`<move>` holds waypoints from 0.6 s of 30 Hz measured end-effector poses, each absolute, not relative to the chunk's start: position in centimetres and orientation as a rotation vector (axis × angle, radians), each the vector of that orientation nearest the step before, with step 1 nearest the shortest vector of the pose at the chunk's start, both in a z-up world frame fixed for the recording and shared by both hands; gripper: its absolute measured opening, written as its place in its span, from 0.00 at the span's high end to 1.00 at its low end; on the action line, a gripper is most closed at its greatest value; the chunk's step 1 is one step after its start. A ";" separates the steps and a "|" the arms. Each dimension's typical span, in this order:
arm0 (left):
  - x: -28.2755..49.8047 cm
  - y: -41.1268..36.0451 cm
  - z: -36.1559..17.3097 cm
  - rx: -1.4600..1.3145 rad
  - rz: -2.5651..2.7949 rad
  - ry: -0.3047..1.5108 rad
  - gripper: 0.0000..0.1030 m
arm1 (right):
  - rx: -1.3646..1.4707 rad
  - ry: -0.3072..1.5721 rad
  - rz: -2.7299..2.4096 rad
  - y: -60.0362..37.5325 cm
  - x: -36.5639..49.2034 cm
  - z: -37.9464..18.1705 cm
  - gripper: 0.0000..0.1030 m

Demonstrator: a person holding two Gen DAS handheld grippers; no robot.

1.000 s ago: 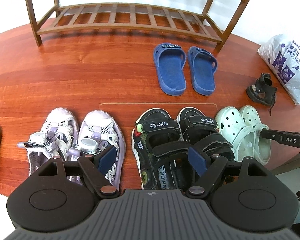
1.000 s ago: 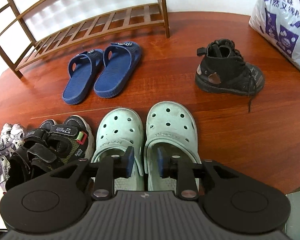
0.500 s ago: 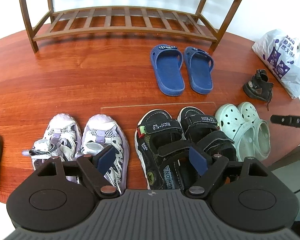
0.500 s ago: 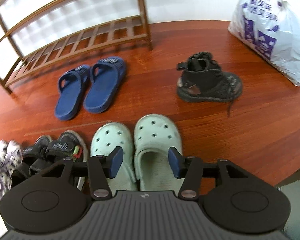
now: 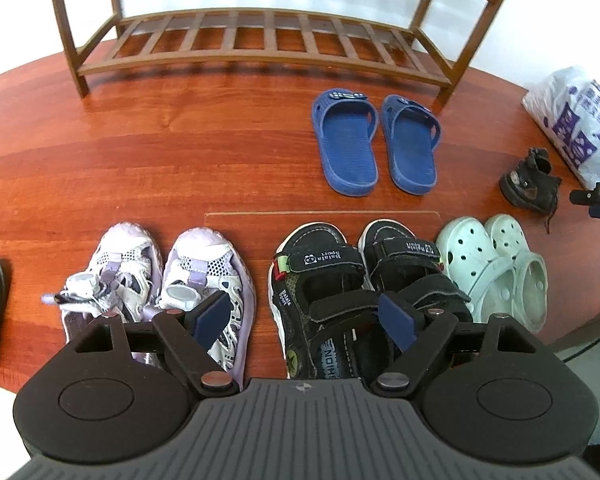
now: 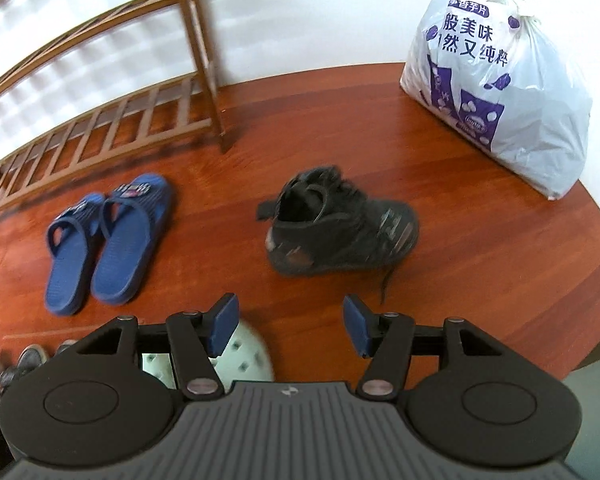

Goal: Organize scattered shoes
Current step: 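Grasp the black high-top boot by its collar with the right tool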

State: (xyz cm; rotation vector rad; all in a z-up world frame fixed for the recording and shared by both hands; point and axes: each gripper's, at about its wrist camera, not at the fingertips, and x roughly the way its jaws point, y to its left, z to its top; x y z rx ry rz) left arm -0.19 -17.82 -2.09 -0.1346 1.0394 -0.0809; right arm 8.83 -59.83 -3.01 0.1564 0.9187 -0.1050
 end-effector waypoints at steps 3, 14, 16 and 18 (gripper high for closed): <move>-0.2 -18.1 -2.0 -0.147 -0.048 1.037 0.20 | 0.144 0.916 -0.117 -61.4 11.2 -3.2 0.38; -1.4 -18.8 -1.8 -0.187 0.073 1.034 0.20 | 0.092 0.969 -0.117 -63.7 17.8 -5.6 0.38; -1.8 -18.7 -1.8 -0.193 0.095 1.034 0.20 | 0.077 0.987 -0.117 -63.6 18.8 -6.4 0.39; -2.0 -18.6 -1.8 -0.199 0.118 1.036 0.20 | 0.069 1.003 -0.120 -63.6 19.5 -7.1 0.43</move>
